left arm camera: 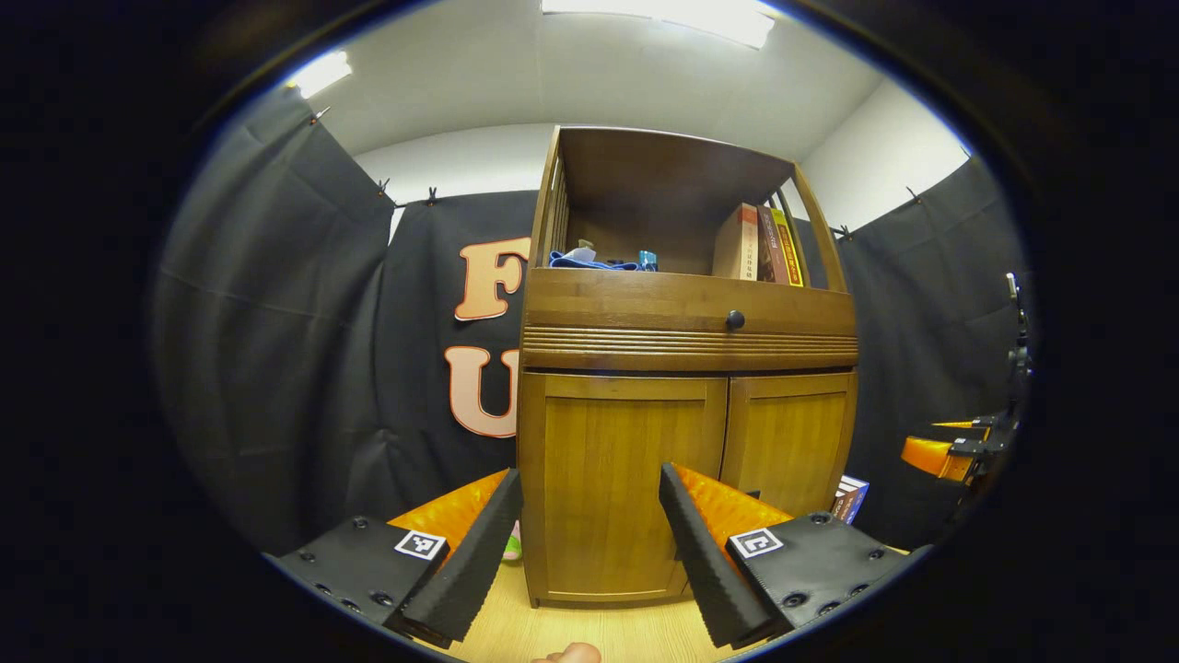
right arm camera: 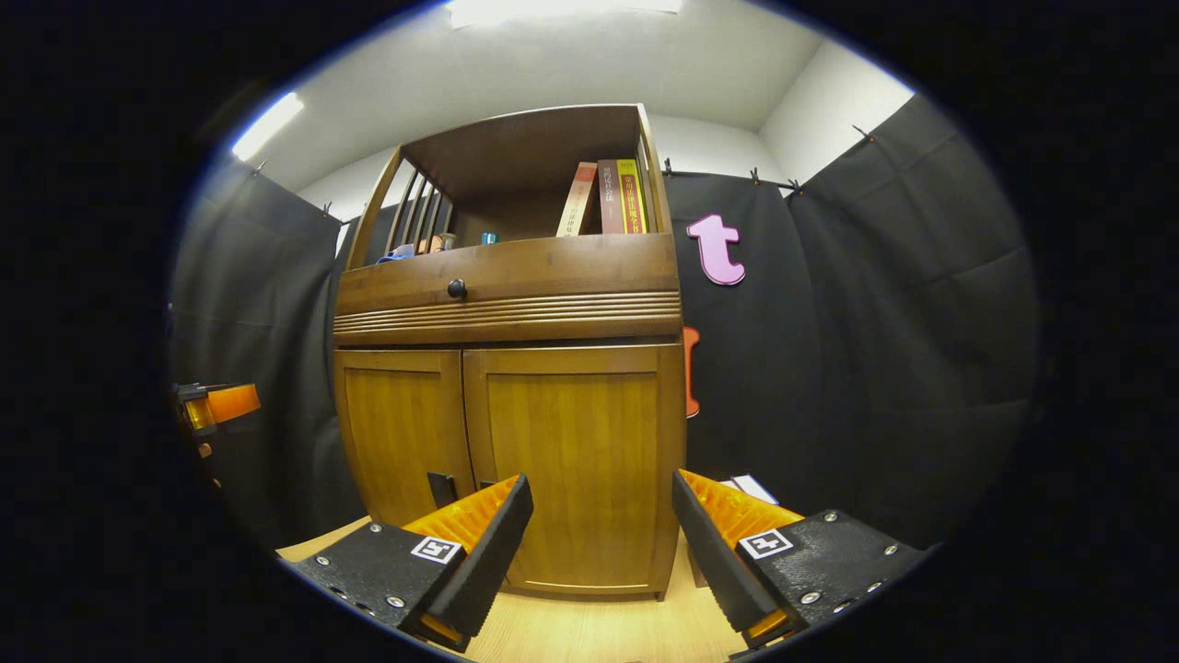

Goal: Open the right door of the double-door shoe cabinet with the right hand, and open the left door with the left hand.

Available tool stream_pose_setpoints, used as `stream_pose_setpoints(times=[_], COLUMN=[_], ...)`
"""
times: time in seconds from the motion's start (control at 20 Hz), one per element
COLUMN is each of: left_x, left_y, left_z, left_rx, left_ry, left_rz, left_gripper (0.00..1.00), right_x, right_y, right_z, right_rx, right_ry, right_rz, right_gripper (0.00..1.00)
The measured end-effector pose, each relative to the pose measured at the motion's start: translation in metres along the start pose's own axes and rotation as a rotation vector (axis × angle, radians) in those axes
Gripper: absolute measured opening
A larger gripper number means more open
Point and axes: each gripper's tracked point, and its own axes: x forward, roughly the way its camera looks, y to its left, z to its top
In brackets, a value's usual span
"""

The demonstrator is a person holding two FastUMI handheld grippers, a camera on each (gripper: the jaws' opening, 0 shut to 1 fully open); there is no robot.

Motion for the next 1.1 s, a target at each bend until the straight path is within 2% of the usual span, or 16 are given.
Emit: stream_pose_setpoints(times=[0.35, 0.65, 0.7, 1.1], left_x=[-0.002, -0.007, -0.009, -0.006], left_y=[0.009, 0.006, 0.005, 0.012], left_z=[0.0, 0.001, 0.0, -0.004], left_rx=[0.006, 0.003, -0.001, 0.01], left_ry=[0.017, 0.009, 0.01, 0.014], left_rz=[0.003, -0.016, -0.021, -0.017], left_gripper=[0.96, 0.94, 0.96, 0.95], right_x=[0.032, 0.067, 0.075, 0.12], right_y=[0.039, 0.073, 0.079, 0.104], right_z=[-0.038, -0.081, -0.087, -0.136], right_rx=[0.035, 0.017, 0.012, 0.016], right_ry=[0.033, 0.068, 0.077, 0.128], right_rz=[0.048, 0.075, 0.082, 0.097], right_gripper=[0.94, 0.94, 0.94, 0.94])
